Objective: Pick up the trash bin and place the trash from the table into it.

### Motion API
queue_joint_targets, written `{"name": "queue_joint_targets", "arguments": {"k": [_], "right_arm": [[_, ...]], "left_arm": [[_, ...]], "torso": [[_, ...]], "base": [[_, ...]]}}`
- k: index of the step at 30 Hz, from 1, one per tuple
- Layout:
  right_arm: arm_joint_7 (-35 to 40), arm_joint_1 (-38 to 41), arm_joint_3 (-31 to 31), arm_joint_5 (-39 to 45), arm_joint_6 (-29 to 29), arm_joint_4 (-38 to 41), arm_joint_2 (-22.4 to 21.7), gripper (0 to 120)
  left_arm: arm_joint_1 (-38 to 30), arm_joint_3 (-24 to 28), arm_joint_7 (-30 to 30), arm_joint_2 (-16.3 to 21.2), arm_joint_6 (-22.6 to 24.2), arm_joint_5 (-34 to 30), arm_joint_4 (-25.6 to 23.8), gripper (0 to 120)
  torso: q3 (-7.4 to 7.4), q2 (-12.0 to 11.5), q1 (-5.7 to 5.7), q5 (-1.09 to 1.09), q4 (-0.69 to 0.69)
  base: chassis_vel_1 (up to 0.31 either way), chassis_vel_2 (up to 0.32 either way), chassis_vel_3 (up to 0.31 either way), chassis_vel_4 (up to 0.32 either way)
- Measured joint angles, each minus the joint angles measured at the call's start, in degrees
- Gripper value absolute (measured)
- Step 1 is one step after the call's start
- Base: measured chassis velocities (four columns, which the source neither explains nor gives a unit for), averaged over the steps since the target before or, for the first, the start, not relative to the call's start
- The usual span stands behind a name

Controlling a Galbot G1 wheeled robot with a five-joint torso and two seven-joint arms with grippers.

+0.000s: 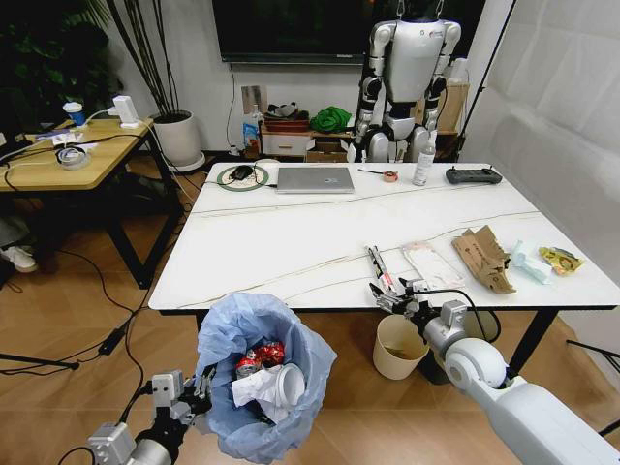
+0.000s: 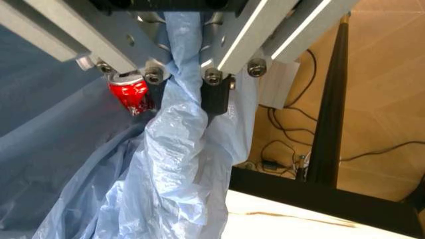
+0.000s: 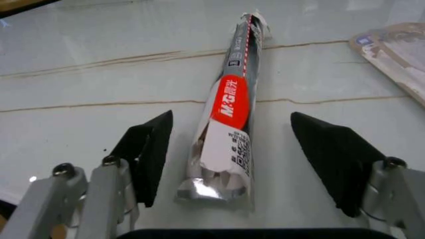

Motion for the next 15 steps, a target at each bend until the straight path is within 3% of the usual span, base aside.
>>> {"name": "queue_joint_targets", "arguments": {"k": [9, 12, 15], "right_arm": [[-0.3, -0.9, 0.6, -0.9, 0.3, -0.1, -0.2, 37], [-0.9, -1.2, 0.7, -1.7, 0.6, -0.4, -0.3, 18], [-1.0, -1.3, 0.7, -1.9, 0.7, -0.4, -0.4, 11]], "left_arm": [[-0.4, 0.1, -0.3, 0.3, 0.1, -0.3, 0.3, 0], [-0.6, 0.0, -0.4, 0.7, 0.1, -0.7, 0.5, 0], [-0.6, 0.0, -0.4, 0.9, 0.2, -0.9, 0.5, 0]], "torso": [[0.0, 0.0, 0.0, -0.01, -0.01], [0.0, 0.0, 0.0, -0.01, 0.0], [-0.01, 0.0, 0.0, -0.02, -0.01]], "base": [[0.0, 0.0, 0.0, 0.0], [0.0, 0.0, 0.0, 0.0], [0.0, 0.0, 0.0, 0.0]]}}
